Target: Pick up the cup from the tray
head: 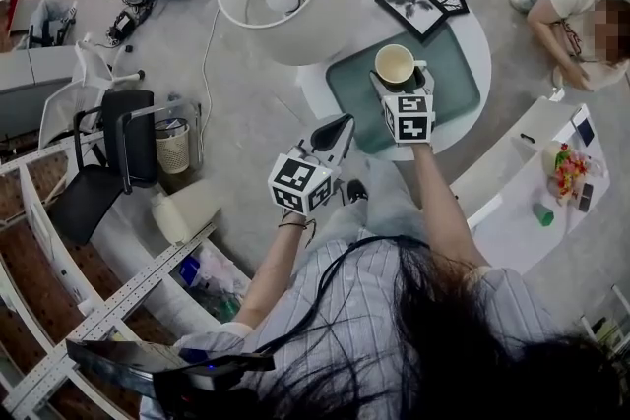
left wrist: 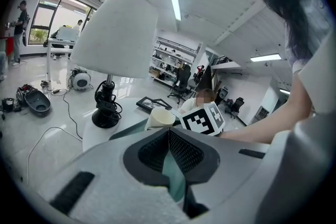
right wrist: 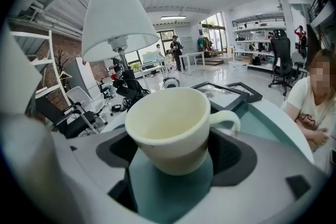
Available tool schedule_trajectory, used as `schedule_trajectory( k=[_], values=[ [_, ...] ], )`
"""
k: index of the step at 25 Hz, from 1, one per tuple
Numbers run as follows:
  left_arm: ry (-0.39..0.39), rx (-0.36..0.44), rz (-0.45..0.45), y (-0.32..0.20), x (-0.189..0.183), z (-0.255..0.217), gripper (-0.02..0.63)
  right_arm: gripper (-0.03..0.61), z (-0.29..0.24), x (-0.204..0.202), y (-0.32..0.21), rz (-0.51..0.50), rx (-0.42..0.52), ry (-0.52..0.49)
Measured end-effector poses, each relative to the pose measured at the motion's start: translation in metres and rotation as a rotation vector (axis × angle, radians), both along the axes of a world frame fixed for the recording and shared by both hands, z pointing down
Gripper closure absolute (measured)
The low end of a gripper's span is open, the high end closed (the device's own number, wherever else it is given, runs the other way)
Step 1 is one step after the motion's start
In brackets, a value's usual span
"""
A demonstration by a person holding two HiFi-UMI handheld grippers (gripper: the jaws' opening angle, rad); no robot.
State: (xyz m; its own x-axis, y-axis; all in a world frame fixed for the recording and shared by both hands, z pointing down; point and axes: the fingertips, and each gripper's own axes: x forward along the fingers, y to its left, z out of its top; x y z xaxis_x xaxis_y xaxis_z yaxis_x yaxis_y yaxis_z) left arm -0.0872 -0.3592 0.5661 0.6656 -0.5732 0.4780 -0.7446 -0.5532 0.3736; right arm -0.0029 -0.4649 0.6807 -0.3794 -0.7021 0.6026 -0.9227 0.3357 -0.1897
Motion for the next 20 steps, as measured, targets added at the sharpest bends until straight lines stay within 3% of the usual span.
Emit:
schedule_trajectory(
  k=[10,20],
  values=[
    [-0.007,0.025,-0.016,0.012,-0.008,-0.007,0.601,0.184,-0.012,-0.002,0.025,-0.044,-0.022,-0.027],
    [0.019,0.082,-0.024,0.036,-0.016,-0.027,0.600,0.185,-0.079,-0.012,0.054,-0.060,0.076,-0.075]
  ],
)
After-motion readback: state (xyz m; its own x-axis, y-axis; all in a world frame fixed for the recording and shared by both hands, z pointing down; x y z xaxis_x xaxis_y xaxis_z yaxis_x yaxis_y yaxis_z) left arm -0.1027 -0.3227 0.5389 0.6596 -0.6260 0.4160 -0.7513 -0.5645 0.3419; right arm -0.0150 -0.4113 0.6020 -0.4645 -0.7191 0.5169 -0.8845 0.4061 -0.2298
